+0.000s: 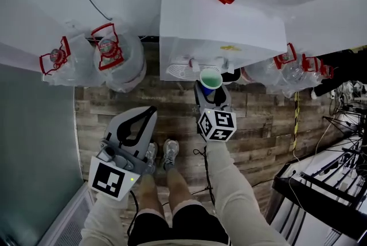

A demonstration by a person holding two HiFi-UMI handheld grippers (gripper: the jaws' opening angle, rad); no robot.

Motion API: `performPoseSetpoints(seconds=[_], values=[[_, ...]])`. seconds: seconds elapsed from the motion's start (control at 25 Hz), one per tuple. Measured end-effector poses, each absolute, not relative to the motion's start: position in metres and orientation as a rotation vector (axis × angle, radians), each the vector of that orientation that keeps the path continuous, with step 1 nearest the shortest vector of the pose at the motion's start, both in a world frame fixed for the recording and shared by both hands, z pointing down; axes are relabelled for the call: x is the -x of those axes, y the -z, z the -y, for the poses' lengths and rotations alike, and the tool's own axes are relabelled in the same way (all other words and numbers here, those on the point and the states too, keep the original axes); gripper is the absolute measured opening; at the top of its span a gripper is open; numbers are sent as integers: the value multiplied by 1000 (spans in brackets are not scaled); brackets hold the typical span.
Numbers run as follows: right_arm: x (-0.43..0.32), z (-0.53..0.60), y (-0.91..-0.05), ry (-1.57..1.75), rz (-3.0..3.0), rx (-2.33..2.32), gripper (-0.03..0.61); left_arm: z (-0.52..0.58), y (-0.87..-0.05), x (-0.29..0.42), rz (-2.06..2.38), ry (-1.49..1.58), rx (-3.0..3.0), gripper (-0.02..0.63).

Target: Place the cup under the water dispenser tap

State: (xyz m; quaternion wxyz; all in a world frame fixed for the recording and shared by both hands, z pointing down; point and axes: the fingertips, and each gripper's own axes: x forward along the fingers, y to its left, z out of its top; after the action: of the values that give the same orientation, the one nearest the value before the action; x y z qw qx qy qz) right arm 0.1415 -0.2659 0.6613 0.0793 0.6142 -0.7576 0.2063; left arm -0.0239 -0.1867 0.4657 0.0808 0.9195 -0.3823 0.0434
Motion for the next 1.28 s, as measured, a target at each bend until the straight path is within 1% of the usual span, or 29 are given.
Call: performPoseSetpoints(seconds=[0.56, 1.28], values=[[-148, 295, -720, -573, 2212, -1812, 293, 193, -503, 26, 1122, -163, -2741, 5], [-140, 316, -767, -477, 2197, -1750, 293, 199, -531, 30, 1157, -220, -2707, 5]])
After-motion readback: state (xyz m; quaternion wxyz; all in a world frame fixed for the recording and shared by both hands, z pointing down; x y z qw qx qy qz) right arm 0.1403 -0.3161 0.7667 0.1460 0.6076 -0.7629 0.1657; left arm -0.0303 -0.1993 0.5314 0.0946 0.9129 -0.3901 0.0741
